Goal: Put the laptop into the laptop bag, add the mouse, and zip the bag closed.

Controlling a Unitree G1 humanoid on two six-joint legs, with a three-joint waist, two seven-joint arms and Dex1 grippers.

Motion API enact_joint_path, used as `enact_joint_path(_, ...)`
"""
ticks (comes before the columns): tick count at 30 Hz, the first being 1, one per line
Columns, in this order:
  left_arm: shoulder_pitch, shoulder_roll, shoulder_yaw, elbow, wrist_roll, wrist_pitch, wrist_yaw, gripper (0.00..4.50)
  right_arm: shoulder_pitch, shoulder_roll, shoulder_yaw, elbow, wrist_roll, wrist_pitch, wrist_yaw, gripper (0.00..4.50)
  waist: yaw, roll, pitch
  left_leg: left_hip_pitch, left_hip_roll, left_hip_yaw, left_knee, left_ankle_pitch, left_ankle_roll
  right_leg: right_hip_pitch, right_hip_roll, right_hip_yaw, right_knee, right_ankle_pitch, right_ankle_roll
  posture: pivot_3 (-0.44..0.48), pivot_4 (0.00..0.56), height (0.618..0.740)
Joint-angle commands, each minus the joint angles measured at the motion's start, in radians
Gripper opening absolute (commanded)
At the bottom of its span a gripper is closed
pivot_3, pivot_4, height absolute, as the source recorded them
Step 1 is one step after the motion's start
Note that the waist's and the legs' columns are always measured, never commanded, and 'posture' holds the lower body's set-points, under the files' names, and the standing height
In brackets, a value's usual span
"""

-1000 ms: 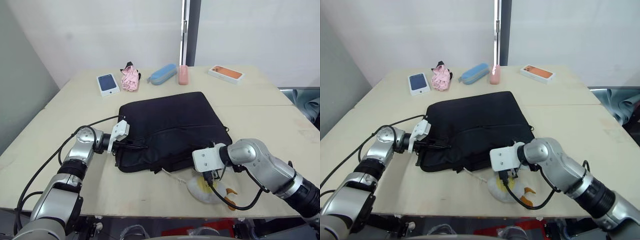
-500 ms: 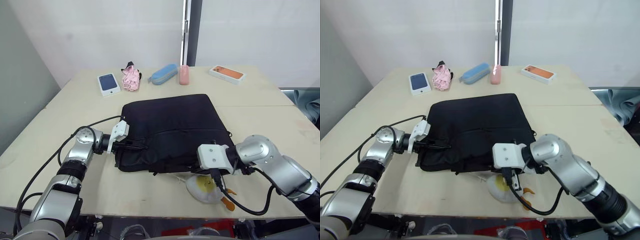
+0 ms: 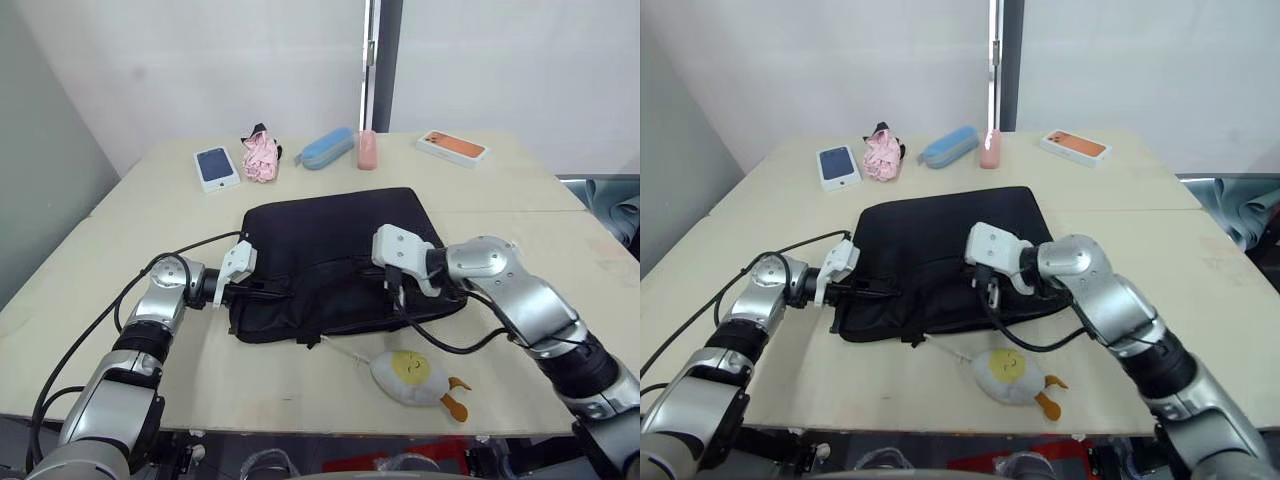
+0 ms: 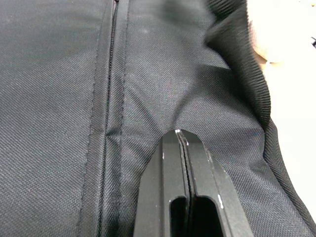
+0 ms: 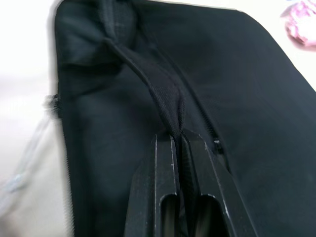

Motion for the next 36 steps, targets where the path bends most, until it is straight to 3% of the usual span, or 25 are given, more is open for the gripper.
enact_joint_path(1, 0.043, 0.0, -0.053, 0.054, 0.062, 0.023, -0.02, 0.0, -0.01, -0.002, 0.044, 0.001, -0.051, 0.006, -0.025, 0.03, 0.0, 0.0, 0.0, 0.0, 0.0, 0.0, 0.0, 0.0, 0.0, 0.0, 0.0, 0.0, 0.0, 0.0, 0.0, 0.0, 0.15, 0.74)
enact_joint_path(8, 0.048, -0.001, -0.053, 0.049, 0.061, 0.025, -0.019, 0.0, -0.021, -0.034, 0.006, -0.053, 0.072, 0.261, 0.042, 2.43, 0.002, 0.0, 0.0, 0.001, 0.0, 0.0, 0.0, 0.0, 0.0, 0.001, 0.0, 0.0, 0.0, 0.0, 0.0, 0.0, 0.15, 0.74)
enact_joint_path(14, 0.048, -0.004, -0.054, 0.051, 0.061, 0.024, -0.021, 0.0, -0.109, -0.05, -0.154, -0.006, 0.179, 0.394, 0.041, 4.43, 0.002, 0.0, 0.0, 0.001, 0.0, 0.0, 0.0, 0.0, -0.001, 0.0, 0.0, 0.0, 0.0, 0.0, 0.0, 0.0, 0.15, 0.74)
enact_joint_path(19, 0.05, -0.005, -0.056, 0.051, 0.063, 0.023, -0.024, 0.0, -0.14, -0.112, -0.282, -0.037, 0.306, 0.487, 0.077, 4.47, 0.011, 0.0, 0.0, 0.0, 0.0, 0.0, 0.0, 0.0, -0.001, 0.0, 0.0, 0.0, 0.0, 0.0, 0.0, 0.0, 0.15, 0.74)
enact_joint_path(25, 0.051, -0.008, -0.056, 0.053, 0.063, 0.021, -0.023, 0.0, -0.026, -0.238, -0.403, -0.144, 0.44, 0.488, 0.135, 4.47, 0.021, 0.0, 0.0, 0.001, 0.001, 0.0, 0.0, 0.0, 0.0, 0.0, 0.001, 0.0, 0.0, 0.0, -0.001, 0.0, 0.15, 0.74)
enact_joint_path(31, 0.048, -0.01, -0.056, 0.059, 0.066, 0.017, -0.024, 0.0, 0.239, -0.384, -0.693, -0.337, 0.633, 0.462, 0.269, 4.47, 0.034, 0.0, 0.0, 0.001, 0.001, 0.0, -0.002, -0.001, 0.0, 0.0, 0.001, 0.0, -0.001, -0.001, -0.001, 0.0, 0.15, 0.74)
enact_joint_path(36, 0.036, -0.013, -0.059, 0.077, 0.071, 0.008, -0.027, 0.0, 0.5, -0.452, -0.725, -0.445, 0.667, 0.46, 0.268, 4.47, 0.032, -0.003, 0.002, 0.001, 0.001, 0.0, -0.001, -0.001, 0.0, 0.001, 0.001, 0.0, -0.001, -0.001, -0.001, 0.0, 0.15, 0.74)
